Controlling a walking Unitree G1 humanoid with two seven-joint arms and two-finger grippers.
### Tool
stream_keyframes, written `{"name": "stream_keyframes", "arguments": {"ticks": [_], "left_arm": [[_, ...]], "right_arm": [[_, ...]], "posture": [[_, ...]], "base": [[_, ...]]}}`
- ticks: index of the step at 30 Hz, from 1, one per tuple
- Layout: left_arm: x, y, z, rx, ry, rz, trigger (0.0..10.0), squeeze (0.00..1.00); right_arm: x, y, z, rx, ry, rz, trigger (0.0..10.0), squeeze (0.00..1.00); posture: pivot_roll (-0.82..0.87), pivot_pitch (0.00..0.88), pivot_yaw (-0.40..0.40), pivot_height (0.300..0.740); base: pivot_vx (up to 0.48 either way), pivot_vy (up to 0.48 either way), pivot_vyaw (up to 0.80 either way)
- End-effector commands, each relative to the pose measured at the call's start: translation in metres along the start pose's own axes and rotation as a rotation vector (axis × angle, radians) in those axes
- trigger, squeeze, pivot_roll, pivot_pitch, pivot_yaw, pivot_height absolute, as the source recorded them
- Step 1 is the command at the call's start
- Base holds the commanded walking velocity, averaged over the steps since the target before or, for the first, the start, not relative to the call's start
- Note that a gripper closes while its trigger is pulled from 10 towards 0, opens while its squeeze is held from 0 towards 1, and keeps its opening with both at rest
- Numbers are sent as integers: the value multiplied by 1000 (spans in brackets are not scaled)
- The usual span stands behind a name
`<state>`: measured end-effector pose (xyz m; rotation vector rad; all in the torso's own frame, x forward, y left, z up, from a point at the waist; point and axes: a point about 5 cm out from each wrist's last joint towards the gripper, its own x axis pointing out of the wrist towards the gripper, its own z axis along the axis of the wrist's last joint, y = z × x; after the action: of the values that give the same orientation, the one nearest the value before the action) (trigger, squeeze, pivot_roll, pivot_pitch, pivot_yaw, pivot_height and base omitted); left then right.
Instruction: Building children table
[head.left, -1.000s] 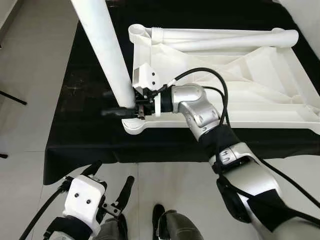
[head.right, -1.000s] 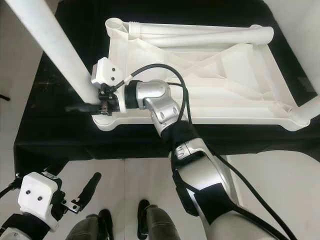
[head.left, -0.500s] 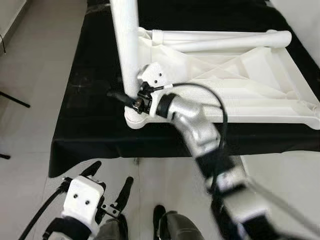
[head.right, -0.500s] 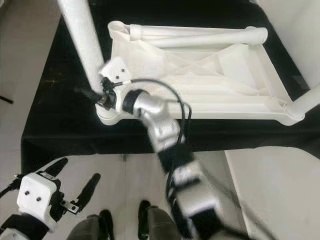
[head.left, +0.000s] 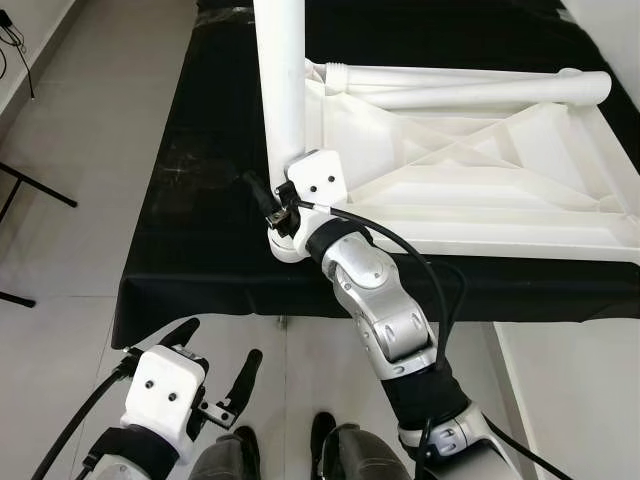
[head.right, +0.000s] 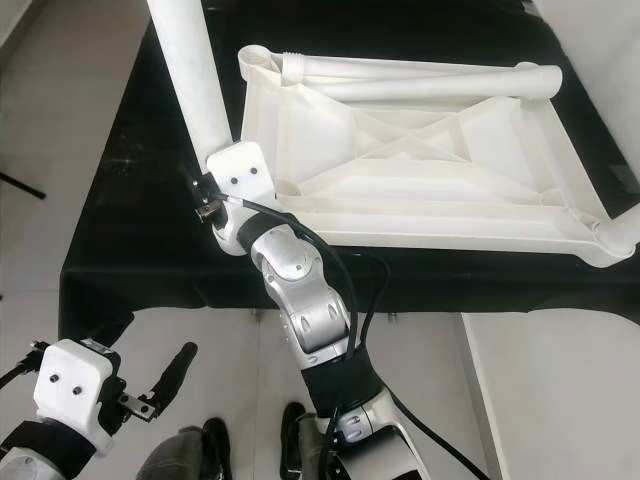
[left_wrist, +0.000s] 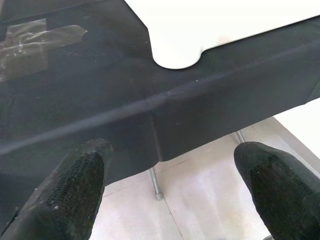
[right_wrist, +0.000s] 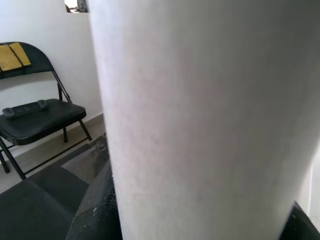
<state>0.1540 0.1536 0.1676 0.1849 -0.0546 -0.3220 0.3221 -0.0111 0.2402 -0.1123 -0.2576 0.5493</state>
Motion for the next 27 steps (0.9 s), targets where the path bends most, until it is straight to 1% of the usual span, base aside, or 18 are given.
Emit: {"name": "stream_keyframes", "arguments": {"ticks": [1, 8, 9, 10, 11, 12, 13, 14, 15, 16, 18, 19, 20, 21, 22, 24, 25, 27], "left_arm": [[-3, 1, -4, -5, 17, -3, 10000, 0], [-2, 6, -5, 4, 33, 30, 10000, 0], [-1, 13, -3, 41, 30, 73, 10000, 0], [-1, 13, -3, 41, 30, 73, 10000, 0], [3, 28, 3, 102, 11, 154, 10000, 0], [5, 35, 6, 123, 0, 187, 10000, 0], [5, 35, 6, 123, 0, 187, 10000, 0], [9, 45, 13, 141, -27, 226, 10000, 0], [9, 45, 13, 141, -27, 226, 10000, 0], [16, 57, 25, 141, -80, 267, 10000, 0], [29, 70, 49, 133, -182, 289, 10000, 0], [29, 70, 49, 133, -182, 289, 10000, 0], [39, 74, 64, 114, -245, 264, 10000, 0], [39, 74, 64, 114, -245, 264, 10000, 0], [47, 76, 75, 98, -291, 234, 10000, 0], [73, 74, 114, 17, -446, 88, 10000, 0], [73, 74, 114, 17, -446, 88, 10000, 0], [92, 64, 142, -24, -531, -85, 10000, 0]], "right_arm": [[-1, 25, -39, 182, 230, -43, 10000, 0], [2, 21, -35, 222, 198, -48, 10000, 0], [3, 18, -34, 226, 191, -49, 10000, 0], [3, 18, -34, 226, 191, -49, 10000, 0], [4, 12, -34, 221, 188, -60, 10000, 0], [5, 10, -34, 215, 189, -67, 10000, 0], [5, 10, -34, 215, 189, -67, 10000, 0], [4, 7, -35, 208, 191, -75, 10000, 0], [4, 7, -35, 208, 191, -75, 10000, 0], [3, 4, -37, 203, 197, -86, 10000, 0], [2, 2, -39, 198, 208, -96, 10000, 0], [2, 2, -39, 198, 208, -96, 10000, 0], [1, 2, -40, 197, 210, -99, 10000, 0], [1, 2, -40, 197, 210, -99, 10000, 0], [2, 2, -41, 197, 210, -100, 10000, 0], [3, 5, -40, 200, 201, -100, 10000, 0], [3, 5, -40, 200, 201, -100, 10000, 0], [5, 9, -38, 203, 187, -91, 10000, 0]], "posture": [[-154, 367, -94, 740], [-156, 353, -94, 740], [-157, 350, -93, 740], [-157, 350, -93, 740], [-156, 345, -94, 740], [-156, 345, -94, 740], [-156, 345, -94, 740], [-156, 338, -96, 740], [-156, 338, -96, 740], [-157, 329, -95, 740], [-153, 320, -90, 740], [-153, 320, -90, 740], [-153, 311, -86, 740], [-153, 311, -86, 740], [-154, 309, -84, 740], [-161, 292, -75, 740], [-161, 292, -75, 740], [-162, 292, -72, 740]], "base": [[0, 0, 0], [0, 0, 0], [0, 0, 0], [0, 0, 0], [0, 0, 0], [0, 0, 0], [0, 0, 0], [0, 0, 0], [0, 0, 0], [0, 0, 0], [0, 0, 0], [0, 0, 0], [0, 0, 0], [0, 0, 0], [0, 0, 0], [0, 0, 0], [0, 0, 0], [0, 0, 0]]}}
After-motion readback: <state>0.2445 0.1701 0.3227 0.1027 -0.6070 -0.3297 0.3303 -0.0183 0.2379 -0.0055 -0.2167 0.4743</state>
